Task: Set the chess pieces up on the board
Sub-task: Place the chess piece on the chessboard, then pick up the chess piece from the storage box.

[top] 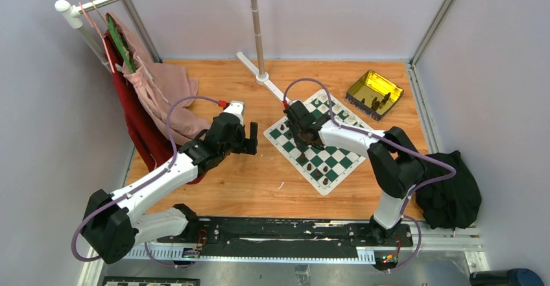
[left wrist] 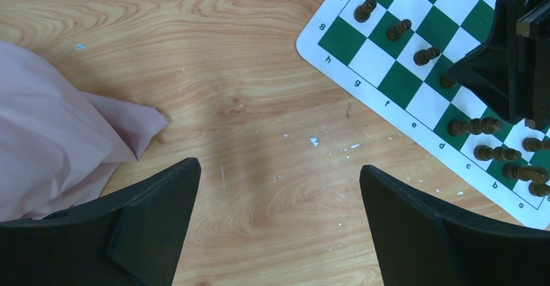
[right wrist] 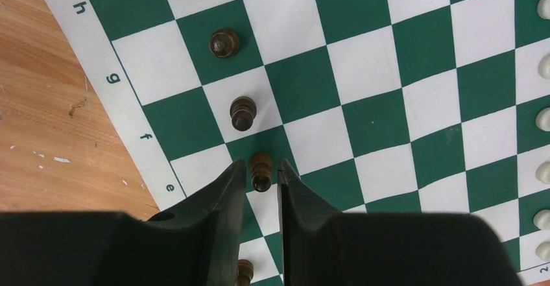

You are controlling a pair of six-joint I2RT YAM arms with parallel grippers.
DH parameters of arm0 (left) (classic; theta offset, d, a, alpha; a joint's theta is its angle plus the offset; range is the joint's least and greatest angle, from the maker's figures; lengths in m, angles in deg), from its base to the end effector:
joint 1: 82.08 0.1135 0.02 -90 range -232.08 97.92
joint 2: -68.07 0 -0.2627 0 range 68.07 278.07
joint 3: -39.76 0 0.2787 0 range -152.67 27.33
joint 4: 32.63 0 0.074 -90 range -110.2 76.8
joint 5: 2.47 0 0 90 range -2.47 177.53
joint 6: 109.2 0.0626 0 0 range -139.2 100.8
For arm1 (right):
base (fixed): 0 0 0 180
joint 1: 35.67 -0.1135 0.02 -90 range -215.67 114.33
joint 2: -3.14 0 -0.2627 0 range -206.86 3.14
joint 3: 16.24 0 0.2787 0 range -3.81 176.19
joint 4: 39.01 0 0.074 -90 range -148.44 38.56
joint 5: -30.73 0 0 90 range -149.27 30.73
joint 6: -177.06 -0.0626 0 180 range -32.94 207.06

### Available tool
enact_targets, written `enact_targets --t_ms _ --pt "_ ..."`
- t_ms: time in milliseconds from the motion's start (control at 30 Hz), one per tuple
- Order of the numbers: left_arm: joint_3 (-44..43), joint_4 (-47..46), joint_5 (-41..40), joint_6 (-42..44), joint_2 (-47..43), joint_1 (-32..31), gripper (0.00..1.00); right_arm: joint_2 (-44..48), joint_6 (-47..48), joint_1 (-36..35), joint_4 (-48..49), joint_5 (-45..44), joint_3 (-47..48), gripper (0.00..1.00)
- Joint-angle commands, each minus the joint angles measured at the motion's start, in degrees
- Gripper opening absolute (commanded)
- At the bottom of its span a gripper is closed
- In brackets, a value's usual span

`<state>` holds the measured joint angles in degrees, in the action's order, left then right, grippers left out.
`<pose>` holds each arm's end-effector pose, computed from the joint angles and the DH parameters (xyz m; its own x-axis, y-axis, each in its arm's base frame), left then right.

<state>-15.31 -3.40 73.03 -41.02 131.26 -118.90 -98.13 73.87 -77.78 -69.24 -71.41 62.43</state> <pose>0.2371 -0.1579 0.2269 -0.6073 0.0051 -0.7945 0.2102 0.9654 -0.1545 0.3132 0.2654 0.1563 -0.7036 -0.3353 -0.6265 -0.4116 0.9110 -0.0253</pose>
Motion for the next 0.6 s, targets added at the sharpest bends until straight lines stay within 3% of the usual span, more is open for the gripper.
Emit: enact_targets --t_ms 0,333,567 --pt "-1.1 -1.0 0.4 0.5 0.3 0.3 1.0 2.6 1.4 -0.8 -2.7 -1.9 2.4 0.29" --pt "-1.3 -1.2 0.7 -0.1 0.5 0.3 1.0 8.0 2.9 0.5 -6.0 -6.3 6.3 0.33" --pt "-0.8 -1.3 1.0 -0.9 0.2 0.3 1.0 11.2 3.2 7.3 -7.0 -10.7 8.1 0.4"
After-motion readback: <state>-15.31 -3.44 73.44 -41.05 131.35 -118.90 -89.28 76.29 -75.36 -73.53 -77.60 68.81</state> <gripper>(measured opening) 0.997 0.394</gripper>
